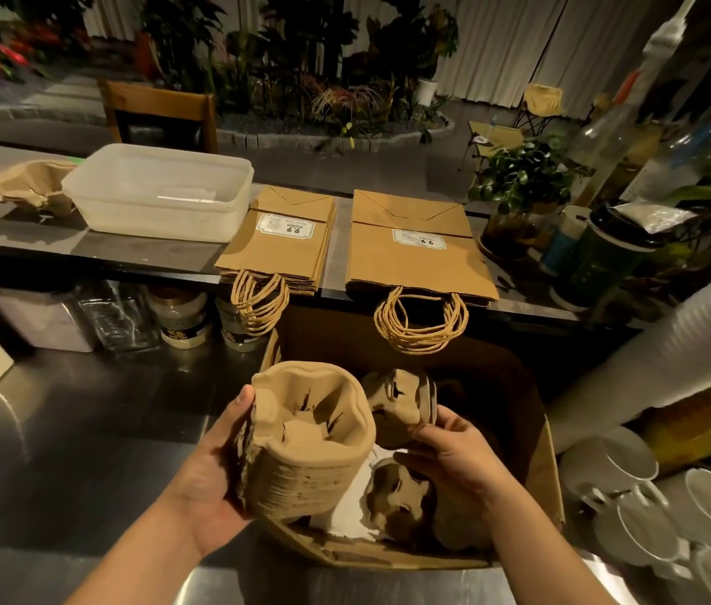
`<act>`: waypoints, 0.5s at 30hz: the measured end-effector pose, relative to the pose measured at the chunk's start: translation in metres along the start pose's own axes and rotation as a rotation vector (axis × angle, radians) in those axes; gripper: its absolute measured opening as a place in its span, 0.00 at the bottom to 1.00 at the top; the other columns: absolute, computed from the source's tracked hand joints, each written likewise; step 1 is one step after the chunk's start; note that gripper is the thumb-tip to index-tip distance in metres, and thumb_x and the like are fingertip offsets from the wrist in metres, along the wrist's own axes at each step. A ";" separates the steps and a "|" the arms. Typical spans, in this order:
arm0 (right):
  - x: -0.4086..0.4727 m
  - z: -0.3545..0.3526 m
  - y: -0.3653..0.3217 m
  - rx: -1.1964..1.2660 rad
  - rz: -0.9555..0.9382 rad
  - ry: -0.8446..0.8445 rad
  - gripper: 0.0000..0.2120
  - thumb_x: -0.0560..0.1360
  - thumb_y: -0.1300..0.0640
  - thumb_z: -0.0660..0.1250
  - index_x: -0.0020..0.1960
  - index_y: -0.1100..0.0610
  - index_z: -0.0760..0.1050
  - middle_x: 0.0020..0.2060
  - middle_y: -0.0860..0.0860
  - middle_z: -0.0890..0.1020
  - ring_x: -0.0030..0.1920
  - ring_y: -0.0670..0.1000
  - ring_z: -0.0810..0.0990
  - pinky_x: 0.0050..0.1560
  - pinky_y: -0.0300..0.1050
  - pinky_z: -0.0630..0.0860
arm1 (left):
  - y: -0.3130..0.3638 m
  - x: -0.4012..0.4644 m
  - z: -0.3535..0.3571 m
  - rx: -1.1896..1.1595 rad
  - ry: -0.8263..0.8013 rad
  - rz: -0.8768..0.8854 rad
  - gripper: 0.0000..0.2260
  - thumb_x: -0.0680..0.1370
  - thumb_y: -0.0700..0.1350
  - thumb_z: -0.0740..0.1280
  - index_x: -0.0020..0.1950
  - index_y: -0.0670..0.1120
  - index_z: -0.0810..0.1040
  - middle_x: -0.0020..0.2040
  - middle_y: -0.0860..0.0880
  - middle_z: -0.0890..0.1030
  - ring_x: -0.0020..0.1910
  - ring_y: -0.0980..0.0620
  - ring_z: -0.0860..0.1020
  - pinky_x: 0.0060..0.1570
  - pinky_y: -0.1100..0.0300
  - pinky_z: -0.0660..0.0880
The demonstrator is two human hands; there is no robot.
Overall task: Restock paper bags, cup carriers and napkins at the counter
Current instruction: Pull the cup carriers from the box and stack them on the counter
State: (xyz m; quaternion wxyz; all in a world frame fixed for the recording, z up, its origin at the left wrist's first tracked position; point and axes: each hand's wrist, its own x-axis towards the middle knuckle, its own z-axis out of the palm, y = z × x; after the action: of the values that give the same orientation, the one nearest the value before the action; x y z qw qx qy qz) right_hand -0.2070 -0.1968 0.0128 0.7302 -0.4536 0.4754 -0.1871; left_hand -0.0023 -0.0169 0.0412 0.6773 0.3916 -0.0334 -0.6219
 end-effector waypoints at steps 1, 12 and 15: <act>-0.010 -0.001 -0.001 -0.005 -0.022 -0.004 0.15 0.77 0.69 0.68 0.62 0.58 0.78 0.51 0.57 0.87 0.52 0.56 0.87 0.52 0.53 0.81 | 0.001 -0.002 0.003 0.001 0.015 -0.010 0.31 0.64 0.62 0.78 0.61 0.46 0.86 0.64 0.36 0.81 0.58 0.33 0.82 0.59 0.39 0.75; -0.063 -0.001 0.020 -0.275 -0.285 0.230 0.16 0.75 0.64 0.74 0.57 0.46 0.79 0.48 0.44 0.86 0.50 0.41 0.83 0.48 0.38 0.76 | 0.005 -0.013 0.015 0.094 0.144 -0.141 0.28 0.70 0.63 0.68 0.60 0.44 0.86 0.61 0.34 0.82 0.54 0.31 0.83 0.55 0.38 0.76; -0.069 -0.002 0.022 -0.367 -0.457 0.251 0.16 0.75 0.64 0.73 0.54 0.44 0.79 0.53 0.42 0.80 0.53 0.41 0.80 0.52 0.39 0.76 | 0.004 -0.015 0.018 0.111 0.169 -0.185 0.29 0.69 0.63 0.69 0.60 0.43 0.86 0.62 0.33 0.82 0.56 0.31 0.82 0.57 0.38 0.76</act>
State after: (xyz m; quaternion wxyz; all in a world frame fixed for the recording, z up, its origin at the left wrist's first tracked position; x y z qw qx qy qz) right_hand -0.2453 -0.1383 0.0304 0.5107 -0.6462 0.4737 -0.3118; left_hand -0.0121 -0.0127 0.0627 0.5948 0.4809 0.0254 -0.6437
